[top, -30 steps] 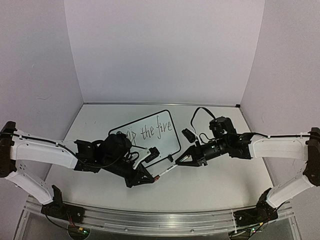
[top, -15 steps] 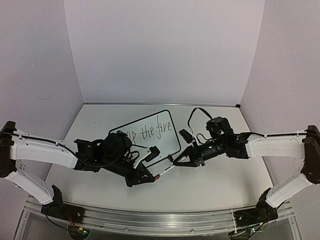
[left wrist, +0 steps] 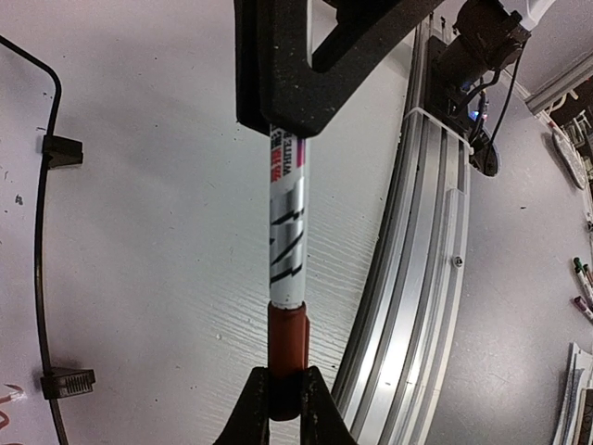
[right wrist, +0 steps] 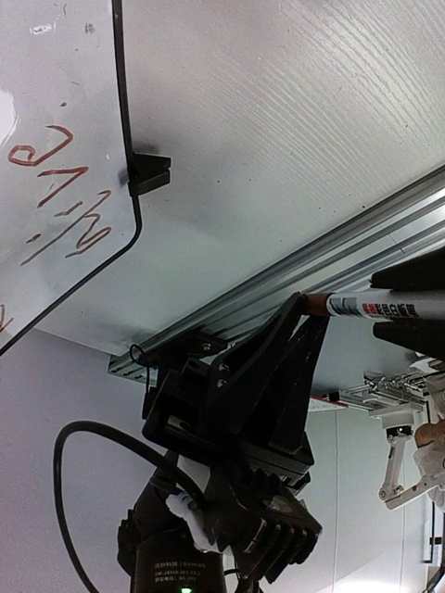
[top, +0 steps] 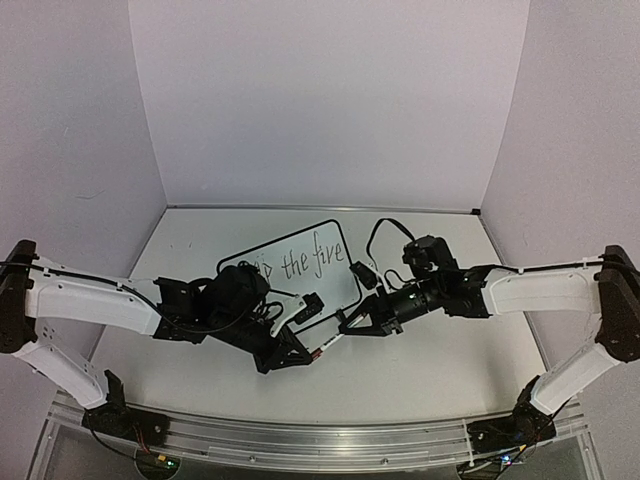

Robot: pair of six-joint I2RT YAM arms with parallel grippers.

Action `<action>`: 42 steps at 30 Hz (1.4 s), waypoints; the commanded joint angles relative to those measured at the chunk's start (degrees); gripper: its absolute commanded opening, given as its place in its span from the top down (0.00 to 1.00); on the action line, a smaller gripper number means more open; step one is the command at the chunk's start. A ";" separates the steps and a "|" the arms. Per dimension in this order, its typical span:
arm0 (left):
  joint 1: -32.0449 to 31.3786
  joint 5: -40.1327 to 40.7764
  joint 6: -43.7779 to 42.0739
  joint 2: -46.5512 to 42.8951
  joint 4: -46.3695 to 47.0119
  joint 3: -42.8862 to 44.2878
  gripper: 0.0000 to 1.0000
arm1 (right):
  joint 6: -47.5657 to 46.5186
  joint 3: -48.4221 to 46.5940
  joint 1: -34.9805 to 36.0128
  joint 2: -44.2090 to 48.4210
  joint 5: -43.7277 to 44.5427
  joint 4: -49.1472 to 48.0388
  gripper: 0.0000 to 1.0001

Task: Write a sentence on the whiteboard
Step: Insert the whiteboard marker without the cap into the pen cap.

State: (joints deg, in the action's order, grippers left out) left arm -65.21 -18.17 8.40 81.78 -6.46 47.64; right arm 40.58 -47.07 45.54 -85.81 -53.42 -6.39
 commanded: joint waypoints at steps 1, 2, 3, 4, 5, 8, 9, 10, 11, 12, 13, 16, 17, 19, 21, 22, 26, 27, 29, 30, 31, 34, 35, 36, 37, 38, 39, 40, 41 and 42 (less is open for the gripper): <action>0.21 1.92 -0.86 -0.61 8.70 3.39 1.00 | 0.04 -2.82 2.30 -1.50 -1.69 -2.67 1.00; 0.31 2.17 -0.93 -0.76 8.99 3.48 1.00 | 0.04 -2.89 2.39 -1.70 -1.74 -2.72 1.00; 0.46 2.36 -0.98 -0.90 9.32 3.60 1.00 | 0.07 -2.99 2.48 -1.96 -1.76 -2.74 1.00; 0.59 2.43 -1.06 -1.02 9.60 3.71 1.00 | 0.06 -3.07 2.66 -2.19 -1.82 -2.80 1.00; 0.75 2.42 -1.11 -1.13 9.85 3.79 1.00 | 0.07 -3.17 2.81 -2.42 -1.85 -2.87 1.00; 1.45 2.06 -1.10 -1.45 11.09 3.96 1.00 | 0.09 -3.50 3.23 -3.04 -1.88 -3.00 1.00; 1.68 1.81 -1.05 -1.53 11.47 4.00 1.00 | 0.11 -3.62 3.30 -3.20 -1.93 -3.01 1.00; 1.85 1.57 -1.02 -1.58 11.72 4.08 1.00 | 0.12 -3.72 3.46 -3.35 -1.92 -3.07 1.00; 2.12 1.34 -1.02 -1.61 11.95 4.16 1.00 | 0.09 -3.79 3.58 -3.52 -1.94 -3.09 1.00; 2.33 1.15 -1.02 -1.62 12.21 4.24 1.00 | 0.05 -3.86 3.72 -3.70 -1.95 -3.14 1.00; 2.46 0.95 -1.02 -1.60 12.48 4.34 1.00 | 0.04 -3.95 3.89 -3.92 -1.95 -3.17 1.00; 2.99 0.27 -0.85 -1.62 13.46 4.47 1.00 | 0.28 -4.11 4.25 -4.58 -1.96 -3.55 1.00; 3.17 0.12 -0.82 -1.60 13.77 4.48 1.00 | 0.36 -4.20 4.40 -4.75 -2.01 -3.75 1.00; 3.53 -0.18 -0.75 -1.47 14.41 4.56 1.00 | 0.48 -4.34 4.68 -5.12 -2.04 -4.20 1.00; 3.99 -0.54 -0.61 -1.36 14.92 4.65 1.00 | 0.81 -4.43 4.87 -5.57 -2.17 -4.67 1.00; 4.14 -0.66 -0.51 -1.36 15.42 4.66 1.00 | 0.95 -4.49 5.04 -5.83 -2.29 -4.93 1.00; 4.75 -1.19 0.06 -1.28 17.46 4.80 1.00 | 1.40 -4.92 5.62 -7.02 -2.76 -5.94 1.00; 4.89 -1.42 0.17 -1.14 17.97 4.92 1.00 | 1.45 -5.03 5.77 -7.25 -2.83 -6.15 1.00; 5.04 -1.87 0.32 -0.68 18.51 5.30 1.00 | 1.60 -5.25 6.05 -7.77 -2.99 -6.40 1.00; 5.09 -2.02 0.36 -0.39 18.65 5.53 1.00 | 1.68 -5.31 6.09 -7.93 -3.06 -6.51 1.00; 5.18 -2.25 0.37 -0.25 18.83 5.71 1.00 | 1.69 -5.37 6.12 -8.01 -2.89 -6.54 1.00; 5.57 -2.79 0.38 -0.06 18.75 5.99 1.00 | 1.46 -5.13 6.14 -7.27 -1.01 -6.48 1.00; 5.80 -2.97 0.34 -0.13 18.36 6.08 1.00 | 1.42 -5.05 6.14 -6.71 0.08 -6.41 1.00; 6.14 -3.01 0.30 -0.26 17.58 6.10 1.00 | 1.36 -4.86 6.09 -5.86 1.76 -6.35 1.00; 6.51 -2.92 0.30 -0.62 16.97 6.02 1.00 | 1.25 -4.63 5.87 -4.75 3.25 -6.16 1.00; 6.93 -2.77 0.30 -1.11 16.04 5.84 0.96 | 1.22 -4.48 5.47 -3.58 4.83 -5.57 1.00; 7.42 -2.63 0.20 -1.63 14.72 5.53 0.90 | 1.04 -4.40 4.81 -2.05 6.68 -4.38 1.00; 8.04 -2.53 0.13 -2.49 13.62 5.19 0.85 | 0.77 -4.22 3.62 -0.68 8.11 -2.69 1.00; 8.67 -2.47 0.20 -3.44 12.47 4.72 0.78 | 0.67 -3.76 2.40 1.19 9.69 -1.36 1.00; 9.34 -2.40 0.31 -4.44 11.25 4.35 0.71 | 0.63 -3.20 0.86 3.08 11.05 -0.27 1.00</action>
State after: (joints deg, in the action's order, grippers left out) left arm -58.48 -21.27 7.45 82.41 -6.81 47.67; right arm 41.63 -50.50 47.09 -89.48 -46.82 -8.75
